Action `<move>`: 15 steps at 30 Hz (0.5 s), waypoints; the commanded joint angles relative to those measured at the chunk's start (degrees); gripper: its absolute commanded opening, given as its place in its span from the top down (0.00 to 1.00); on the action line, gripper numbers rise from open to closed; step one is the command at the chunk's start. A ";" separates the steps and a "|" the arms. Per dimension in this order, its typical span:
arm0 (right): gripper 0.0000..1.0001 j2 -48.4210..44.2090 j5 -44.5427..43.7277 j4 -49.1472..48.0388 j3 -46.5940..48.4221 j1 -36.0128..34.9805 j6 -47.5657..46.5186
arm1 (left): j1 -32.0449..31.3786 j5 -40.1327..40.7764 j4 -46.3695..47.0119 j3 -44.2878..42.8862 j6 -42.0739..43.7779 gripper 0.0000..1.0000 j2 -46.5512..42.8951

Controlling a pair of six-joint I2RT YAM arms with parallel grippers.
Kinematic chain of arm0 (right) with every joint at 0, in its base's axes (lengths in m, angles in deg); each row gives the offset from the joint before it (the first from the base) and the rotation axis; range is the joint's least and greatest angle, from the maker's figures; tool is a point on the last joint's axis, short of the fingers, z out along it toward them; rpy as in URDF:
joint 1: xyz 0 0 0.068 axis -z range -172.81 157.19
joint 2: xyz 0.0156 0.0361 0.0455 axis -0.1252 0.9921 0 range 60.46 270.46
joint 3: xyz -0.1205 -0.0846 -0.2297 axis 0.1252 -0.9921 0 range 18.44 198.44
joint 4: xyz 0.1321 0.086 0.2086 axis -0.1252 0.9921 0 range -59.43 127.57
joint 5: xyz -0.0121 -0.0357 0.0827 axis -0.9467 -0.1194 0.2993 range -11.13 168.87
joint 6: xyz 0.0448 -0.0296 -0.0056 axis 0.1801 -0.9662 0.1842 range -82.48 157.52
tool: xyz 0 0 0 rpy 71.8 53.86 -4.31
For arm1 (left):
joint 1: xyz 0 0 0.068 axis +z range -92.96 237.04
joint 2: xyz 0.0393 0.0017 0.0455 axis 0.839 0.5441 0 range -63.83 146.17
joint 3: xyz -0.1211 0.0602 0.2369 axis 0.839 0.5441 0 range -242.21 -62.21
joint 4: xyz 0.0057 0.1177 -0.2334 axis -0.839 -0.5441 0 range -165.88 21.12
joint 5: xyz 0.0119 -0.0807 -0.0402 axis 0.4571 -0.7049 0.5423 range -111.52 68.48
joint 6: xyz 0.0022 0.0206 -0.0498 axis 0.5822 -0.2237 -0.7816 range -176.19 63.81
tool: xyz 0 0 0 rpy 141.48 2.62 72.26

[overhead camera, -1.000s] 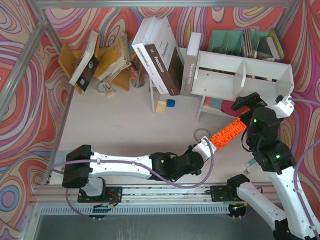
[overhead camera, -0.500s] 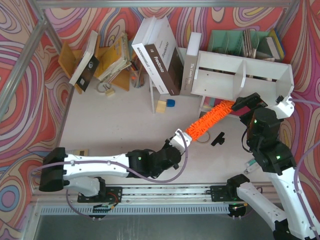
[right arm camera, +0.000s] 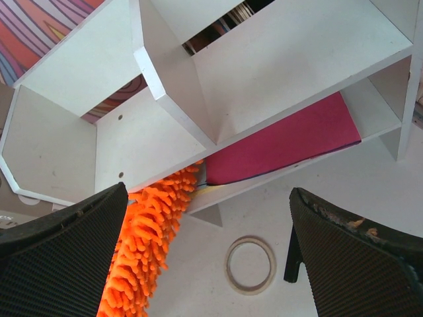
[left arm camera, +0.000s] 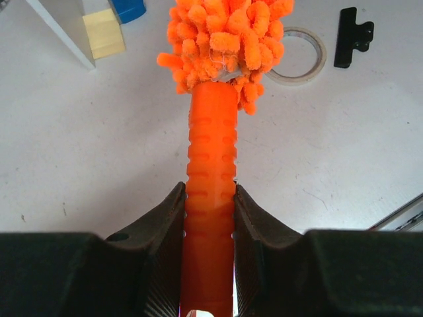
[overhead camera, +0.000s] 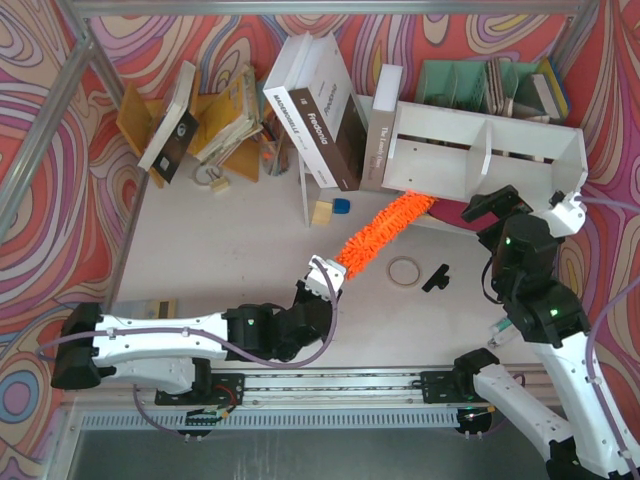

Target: Dust the bookshelf with a duster

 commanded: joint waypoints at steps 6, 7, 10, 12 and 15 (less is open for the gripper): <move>0.01 1.54 0.33 -0.13 2.67 -0.23 -0.35 | 0.34 -2.33 -0.20 -2.72 -0.47 1.00 1.18; 0.01 1.84 0.37 -0.05 3.65 -0.22 -0.49 | 0.05 -3.39 -0.45 -3.48 0.76 1.00 1.16; 0.01 2.82 0.38 0.62 6.71 -0.22 -0.97 | -0.70 -5.84 -1.47 -5.39 3.70 1.00 0.06; 0.01 3.68 0.79 1.00 9.00 -0.21 -1.74 | -1.18 -7.60 -3.82 -6.44 5.12 1.00 -1.21; 0.01 5.16 1.74 1.37 12.72 -0.24 -2.69 | -1.93 -9.84 -6.33 -8.33 6.92 1.00 -2.78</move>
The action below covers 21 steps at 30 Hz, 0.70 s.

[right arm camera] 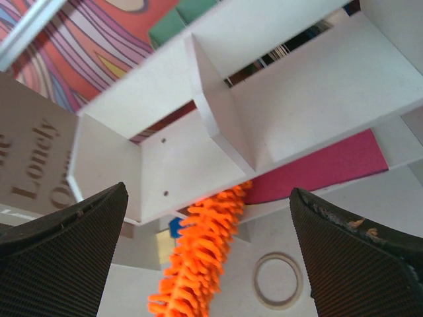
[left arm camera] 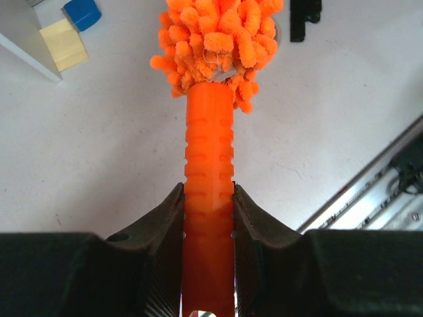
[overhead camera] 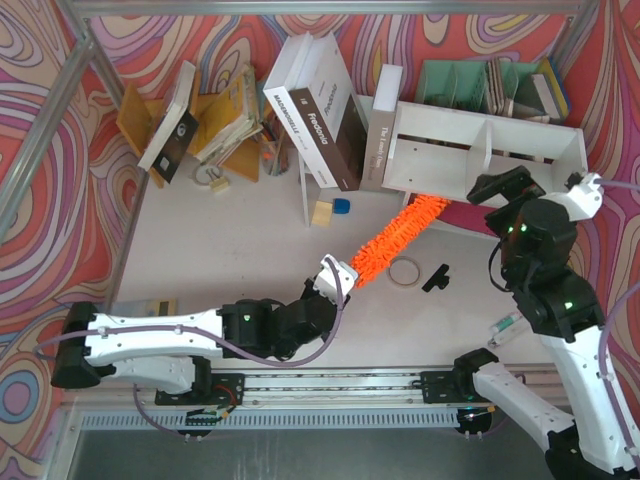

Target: Dust the bookshelf with a duster

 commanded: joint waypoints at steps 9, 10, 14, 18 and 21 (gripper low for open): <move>0.01 3.74 -0.76 2.02 11.56 -0.26 -3.28 | -4.09 -7.47 -10.38 -6.99 5.53 1.00 -6.50; 0.01 3.70 -0.86 2.02 11.90 -0.23 -3.38 | -4.77 -7.31 -10.44 -7.44 5.85 1.00 -6.52; 0.01 3.66 -1.29 2.23 13.26 -0.22 -3.56 | -7.10 -6.46 -8.78 -9.98 7.44 1.00 -5.82; 0.01 4.01 -2.28 3.27 15.98 -0.22 -3.48 | -9.55 -3.50 -4.52 -12.52 10.10 1.00 -4.34; 0.01 4.31 -2.96 4.05 18.04 -0.20 -3.65 | -11.47 -0.62 -1.97 -14.73 12.19 1.00 -2.87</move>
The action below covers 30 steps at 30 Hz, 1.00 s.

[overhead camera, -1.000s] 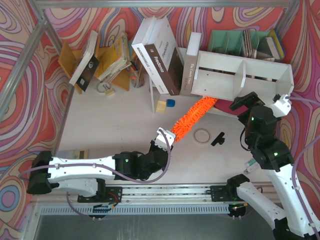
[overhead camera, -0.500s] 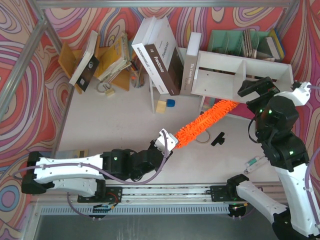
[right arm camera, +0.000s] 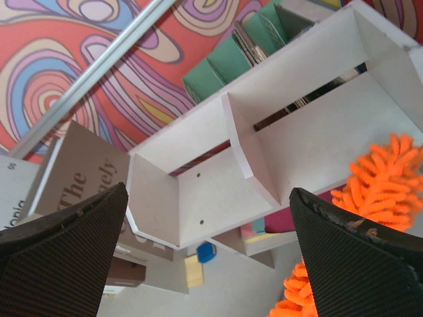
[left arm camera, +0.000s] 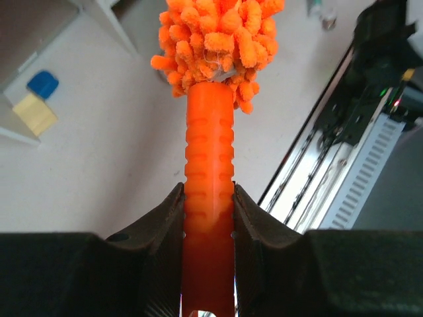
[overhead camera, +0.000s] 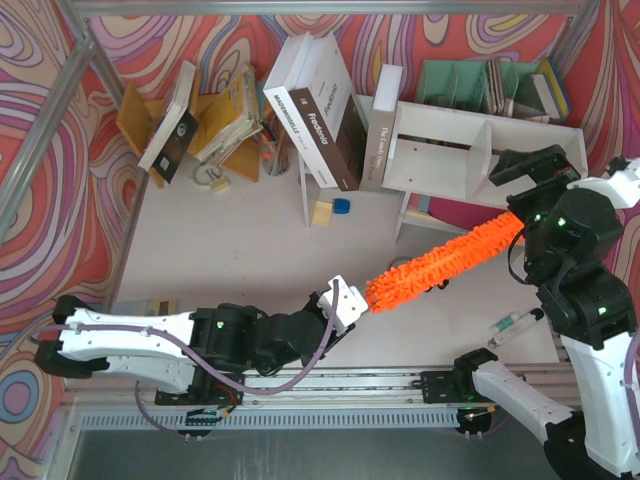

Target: Dust the bookshelf with a duster

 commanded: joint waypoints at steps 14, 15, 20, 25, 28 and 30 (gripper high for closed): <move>0.01 -0.27 -2.42 2.17 5.82 -0.21 -0.74 | 1.41 10.42 16.09 -11.27 2.11 1.00 12.74; 0.01 -0.34 -2.41 2.13 5.91 -0.22 -0.71 | 1.79 9.93 16.72 -11.85 1.90 1.00 14.03; 0.01 -0.76 -2.53 2.39 5.61 -0.17 -0.39 | 4.25 8.76 12.83 -19.30 -1.26 1.00 23.17; 0.01 -1.23 -3.19 2.39 4.88 -0.20 -0.43 | 4.66 1.71 12.49 -22.11 -1.02 1.00 27.70; 0.01 -1.36 -3.64 2.42 4.73 -0.22 -0.61 | 4.65 -2.06 9.60 -25.28 -0.63 1.00 30.72; 0.01 -1.56 -3.83 2.07 4.26 -0.22 -0.52 | 4.45 -3.87 7.60 -26.98 0.15 1.00 32.03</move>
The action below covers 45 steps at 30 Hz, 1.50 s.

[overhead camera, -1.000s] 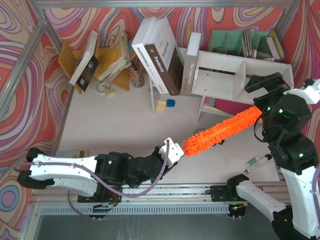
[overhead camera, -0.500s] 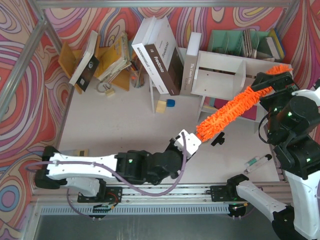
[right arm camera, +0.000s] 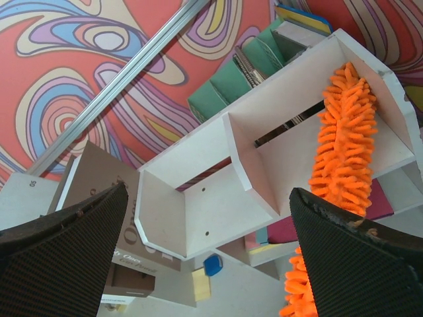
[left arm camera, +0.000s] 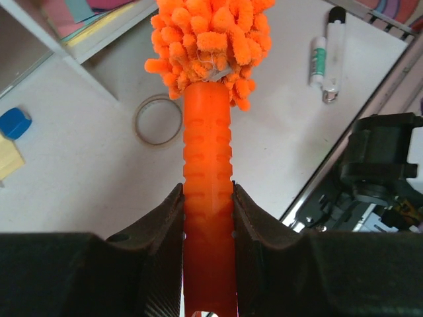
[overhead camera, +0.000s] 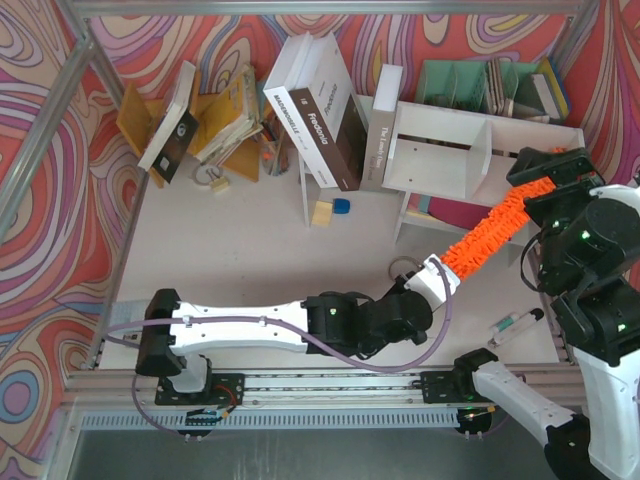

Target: Dust the bookshelf with a duster

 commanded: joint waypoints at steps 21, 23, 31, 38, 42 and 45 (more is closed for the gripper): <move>0.01 -1.42 -1.52 0.26 -2.15 -0.21 0.09 | 0.73 3.22 9.63 0.85 3.32 1.00 -3.37; 0.01 -1.56 -1.66 0.20 -2.27 -0.18 0.11 | 0.90 3.84 7.89 0.37 2.26 1.00 -2.11; 0.01 -2.26 -1.90 0.31 -2.98 -0.22 0.05 | 1.36 4.24 5.68 4.07 -1.86 1.00 -3.34; 0.01 -2.09 -1.39 0.12 -3.36 -0.22 0.63 | 1.36 2.89 0.92 3.14 -3.47 1.00 -1.53; 0.01 -2.17 -1.34 0.13 -4.09 -0.25 0.99 | 0.80 -1.79 0.97 2.41 -1.75 1.00 -1.71; 0.01 -2.26 -1.22 0.08 -4.57 -0.22 1.22 | -0.98 -2.48 2.20 2.25 0.77 1.00 -2.79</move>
